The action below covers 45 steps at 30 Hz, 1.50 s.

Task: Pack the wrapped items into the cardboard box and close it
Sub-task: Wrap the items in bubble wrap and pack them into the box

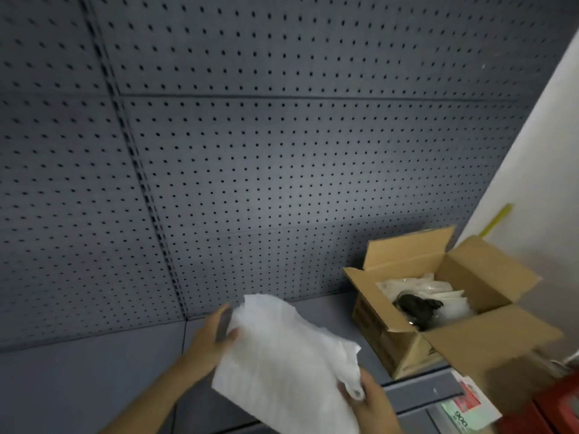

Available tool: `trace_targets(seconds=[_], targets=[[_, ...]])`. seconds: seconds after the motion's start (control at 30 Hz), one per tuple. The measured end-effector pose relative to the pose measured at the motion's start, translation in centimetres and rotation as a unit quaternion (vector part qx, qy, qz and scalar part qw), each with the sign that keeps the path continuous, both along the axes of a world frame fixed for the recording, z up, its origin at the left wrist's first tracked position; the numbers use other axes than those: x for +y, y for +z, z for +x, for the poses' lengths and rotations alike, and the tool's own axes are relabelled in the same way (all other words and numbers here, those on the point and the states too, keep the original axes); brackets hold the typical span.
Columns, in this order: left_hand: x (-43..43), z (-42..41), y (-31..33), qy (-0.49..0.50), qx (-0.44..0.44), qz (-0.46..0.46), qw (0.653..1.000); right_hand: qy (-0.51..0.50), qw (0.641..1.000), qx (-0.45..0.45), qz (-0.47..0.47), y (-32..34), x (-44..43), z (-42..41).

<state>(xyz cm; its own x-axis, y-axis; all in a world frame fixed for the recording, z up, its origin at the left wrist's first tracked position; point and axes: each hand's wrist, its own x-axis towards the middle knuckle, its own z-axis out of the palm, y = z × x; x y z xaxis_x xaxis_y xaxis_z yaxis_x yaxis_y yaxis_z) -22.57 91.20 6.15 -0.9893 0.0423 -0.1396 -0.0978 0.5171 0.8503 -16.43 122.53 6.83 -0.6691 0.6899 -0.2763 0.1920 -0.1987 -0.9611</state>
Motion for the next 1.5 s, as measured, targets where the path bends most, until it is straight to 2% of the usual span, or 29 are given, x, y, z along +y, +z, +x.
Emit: trace_targets(seconds=[0.03,0.07,0.1,0.13,0.27,0.33,0.5,0.77,0.93,1.03,1.1,1.23,1.3,1.4,1.5], targets=[[-0.8,0.1,1.8,0.010,-0.024,0.062,0.998,0.212,0.973,0.092,0.013,1.1,0.3,1.3],[-1.5,0.3,3.3,0.016,-0.050,0.106,0.993,0.298,0.947,0.124,0.002,2.5,0.6,2.6],[-2.1,0.4,4.6,0.016,-0.064,0.122,0.990,0.332,0.940,0.076,0.009,2.9,0.9,2.7],[-2.4,0.8,5.9,0.005,-0.075,0.132,0.988,0.403,0.915,0.022,0.016,4.7,0.9,2.7],[-1.5,1.5,9.2,-0.056,-0.098,0.229,0.967,0.431,0.902,0.016,0.004,9.1,3.5,2.4],[0.2,1.8,10.8,-0.084,-0.089,0.246,0.962,0.422,0.907,0.008,0.016,10.1,5.1,2.8],[5.7,1.3,14.3,-0.145,-0.062,0.228,0.961,0.391,0.920,0.005,0.023,13.7,10.6,4.3],[17.2,-0.9,21.5,-0.204,0.037,0.180,0.962,0.474,0.879,0.048,0.023,19.5,23.5,3.0],[23.7,-2.7,22.2,-0.171,0.071,0.167,0.968,0.526,0.844,0.042,0.090,19.9,32.5,-1.7],[27.0,-3.3,22.2,-0.161,0.077,0.135,0.975,0.512,0.846,0.029,0.144,19.6,36.2,-4.8],[28.7,-3.6,21.6,-0.148,0.089,0.117,0.978,0.512,0.835,0.032,0.199,19.1,38.1,-6.6],[30.8,-4.2,19.4,-0.169,0.131,0.070,0.974,0.484,0.817,0.078,0.302,17.2,40.0,-10.4],[31.4,-4.7,17.8,-0.194,0.169,0.014,0.966,0.471,0.798,0.110,0.360,15.8,40.1,-12.3],[31.6,-6.0,15.0,-0.256,0.255,-0.170,0.917,0.472,0.752,0.187,0.420,12.9,40.2,-14.9],[31.9,-7.2,12.0,-0.284,0.323,-0.297,0.852,0.504,0.674,0.211,0.498,10.1,40.9,-17.3]])
